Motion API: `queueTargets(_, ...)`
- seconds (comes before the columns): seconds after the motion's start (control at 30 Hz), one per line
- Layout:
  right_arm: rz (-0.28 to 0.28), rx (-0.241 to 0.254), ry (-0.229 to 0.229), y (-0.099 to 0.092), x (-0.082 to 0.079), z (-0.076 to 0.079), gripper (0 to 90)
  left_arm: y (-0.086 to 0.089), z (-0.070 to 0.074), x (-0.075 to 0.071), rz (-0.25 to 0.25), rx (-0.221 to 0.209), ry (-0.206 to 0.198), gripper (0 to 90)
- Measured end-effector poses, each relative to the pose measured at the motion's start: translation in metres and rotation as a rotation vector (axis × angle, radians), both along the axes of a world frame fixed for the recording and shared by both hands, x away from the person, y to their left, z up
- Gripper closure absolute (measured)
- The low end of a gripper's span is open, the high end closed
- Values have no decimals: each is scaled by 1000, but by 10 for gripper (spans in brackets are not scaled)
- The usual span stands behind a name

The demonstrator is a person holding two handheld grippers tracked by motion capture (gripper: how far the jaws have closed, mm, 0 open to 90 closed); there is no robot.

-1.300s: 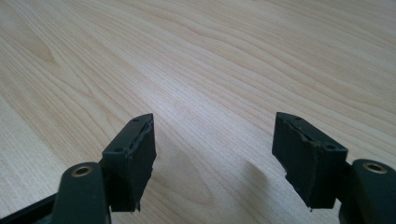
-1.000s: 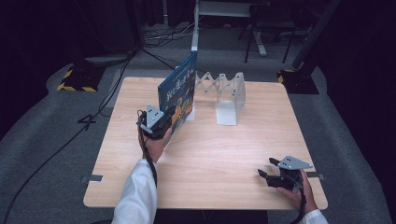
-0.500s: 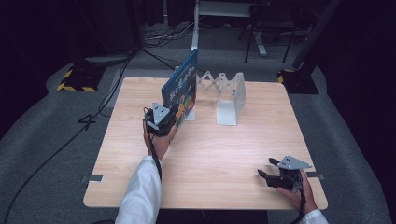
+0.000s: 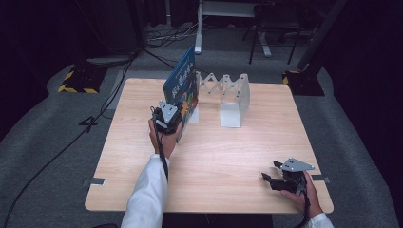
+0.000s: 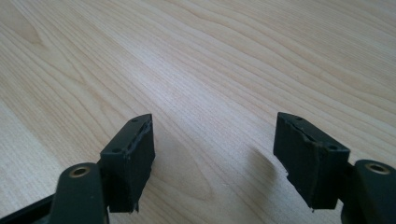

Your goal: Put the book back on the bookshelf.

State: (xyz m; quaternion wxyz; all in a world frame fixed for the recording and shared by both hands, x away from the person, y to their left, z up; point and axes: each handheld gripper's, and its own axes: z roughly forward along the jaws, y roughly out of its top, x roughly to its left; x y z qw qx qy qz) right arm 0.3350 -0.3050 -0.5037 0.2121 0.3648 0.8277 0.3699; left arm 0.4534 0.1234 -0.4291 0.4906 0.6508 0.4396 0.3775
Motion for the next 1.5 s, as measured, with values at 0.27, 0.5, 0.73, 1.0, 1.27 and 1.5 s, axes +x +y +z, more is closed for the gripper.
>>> queueTargets(0.27,1,-5,6,1,0,0,297,5,-3,1,44,21,14,747)
queueTargets(0.5,-2,-3,9,1,0,0,294,8,-8,-3,44,29,15,727)
queueTargets(0.73,-1,-1,11,0,1,0,294,3,-13,-6,45,57,16,709)
queueTargets(1.0,-2,-3,9,0,0,0,295,-9,-24,-7,33,117,43,659)
queueTargets(1.27,-1,-2,11,0,0,0,296,-13,-28,-2,24,120,63,623)
queueTargets(1.5,-1,-1,11,0,0,0,295,-11,-28,-3,3,142,83,575)
